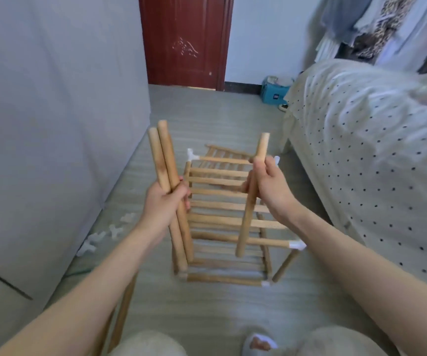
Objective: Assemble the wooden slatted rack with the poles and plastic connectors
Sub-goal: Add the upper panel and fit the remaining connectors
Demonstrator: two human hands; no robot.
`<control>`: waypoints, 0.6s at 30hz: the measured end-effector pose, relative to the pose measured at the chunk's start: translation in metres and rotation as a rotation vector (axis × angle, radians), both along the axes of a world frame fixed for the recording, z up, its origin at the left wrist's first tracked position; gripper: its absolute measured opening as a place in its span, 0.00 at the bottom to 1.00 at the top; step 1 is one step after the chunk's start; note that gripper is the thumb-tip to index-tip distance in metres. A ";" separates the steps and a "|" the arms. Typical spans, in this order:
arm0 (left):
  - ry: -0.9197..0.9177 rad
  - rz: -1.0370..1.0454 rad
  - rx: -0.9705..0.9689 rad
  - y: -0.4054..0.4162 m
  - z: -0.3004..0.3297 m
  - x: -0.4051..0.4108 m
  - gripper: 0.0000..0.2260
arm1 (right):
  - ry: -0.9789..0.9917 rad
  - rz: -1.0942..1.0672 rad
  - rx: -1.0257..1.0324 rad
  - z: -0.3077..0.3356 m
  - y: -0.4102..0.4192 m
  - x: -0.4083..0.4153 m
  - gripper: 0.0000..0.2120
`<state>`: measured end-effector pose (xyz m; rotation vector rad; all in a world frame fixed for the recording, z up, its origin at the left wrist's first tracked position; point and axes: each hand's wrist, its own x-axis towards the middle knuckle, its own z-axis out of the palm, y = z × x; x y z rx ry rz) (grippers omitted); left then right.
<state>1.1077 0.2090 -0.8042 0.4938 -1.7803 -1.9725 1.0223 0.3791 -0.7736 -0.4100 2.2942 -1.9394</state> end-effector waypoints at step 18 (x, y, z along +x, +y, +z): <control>-0.059 -0.051 0.335 0.079 0.000 -0.009 0.05 | -0.026 -0.528 -0.268 -0.014 0.145 -0.019 0.22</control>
